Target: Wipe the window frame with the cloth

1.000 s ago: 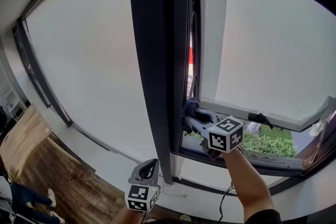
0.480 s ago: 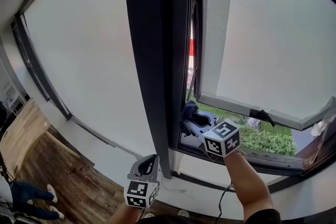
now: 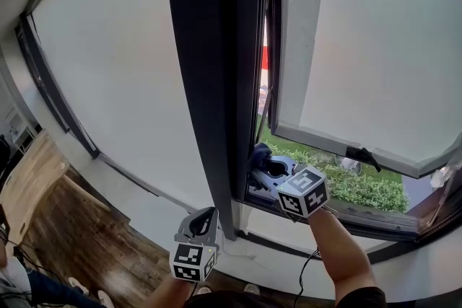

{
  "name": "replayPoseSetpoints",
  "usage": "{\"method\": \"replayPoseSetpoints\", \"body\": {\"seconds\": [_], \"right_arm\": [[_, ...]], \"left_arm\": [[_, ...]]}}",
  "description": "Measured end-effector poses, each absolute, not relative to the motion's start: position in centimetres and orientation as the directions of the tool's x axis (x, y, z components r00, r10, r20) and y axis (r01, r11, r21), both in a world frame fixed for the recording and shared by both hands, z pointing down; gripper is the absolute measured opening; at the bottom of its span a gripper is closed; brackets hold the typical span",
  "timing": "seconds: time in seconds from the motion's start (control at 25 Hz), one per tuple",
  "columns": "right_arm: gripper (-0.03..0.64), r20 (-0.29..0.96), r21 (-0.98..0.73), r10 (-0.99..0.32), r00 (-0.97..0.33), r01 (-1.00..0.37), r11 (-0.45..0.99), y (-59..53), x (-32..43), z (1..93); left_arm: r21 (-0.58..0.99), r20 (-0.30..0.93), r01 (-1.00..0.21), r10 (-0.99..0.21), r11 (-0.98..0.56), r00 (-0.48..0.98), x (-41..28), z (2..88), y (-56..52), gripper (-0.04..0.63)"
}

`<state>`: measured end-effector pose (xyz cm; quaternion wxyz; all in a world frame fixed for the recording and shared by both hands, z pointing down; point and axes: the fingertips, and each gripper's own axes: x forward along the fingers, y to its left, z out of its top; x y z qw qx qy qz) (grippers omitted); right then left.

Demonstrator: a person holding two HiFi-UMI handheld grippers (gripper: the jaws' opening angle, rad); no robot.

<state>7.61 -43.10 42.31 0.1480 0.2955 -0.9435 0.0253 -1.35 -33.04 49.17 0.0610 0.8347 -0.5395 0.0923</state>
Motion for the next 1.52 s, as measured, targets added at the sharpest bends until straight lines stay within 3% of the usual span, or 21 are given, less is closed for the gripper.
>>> {"method": "replayPoseSetpoints", "body": {"seconds": [0.72,1.32,1.52], "right_arm": [[0.074,0.478,0.064,-0.512,-0.714,-0.553,0.831,-43.0,7.2,49.8],[0.077,0.764,0.211,-0.451,-0.462,-0.481,0.851,-43.0,7.0,60.5],[0.078,0.766,0.236,-0.487,-0.419,-0.522,0.820,-43.2,7.1,61.2]], "left_arm": [[-0.003,0.237,-0.920,-0.894,-0.391,0.379,-1.8,49.5,-32.7,0.008],[0.003,0.237,-0.941,-0.914,-0.339,0.330,-4.3,49.7,-30.9,0.008],[0.023,0.235,-0.948,-0.920,-0.316,0.313,-6.1,49.9,-30.5,0.008]]}}
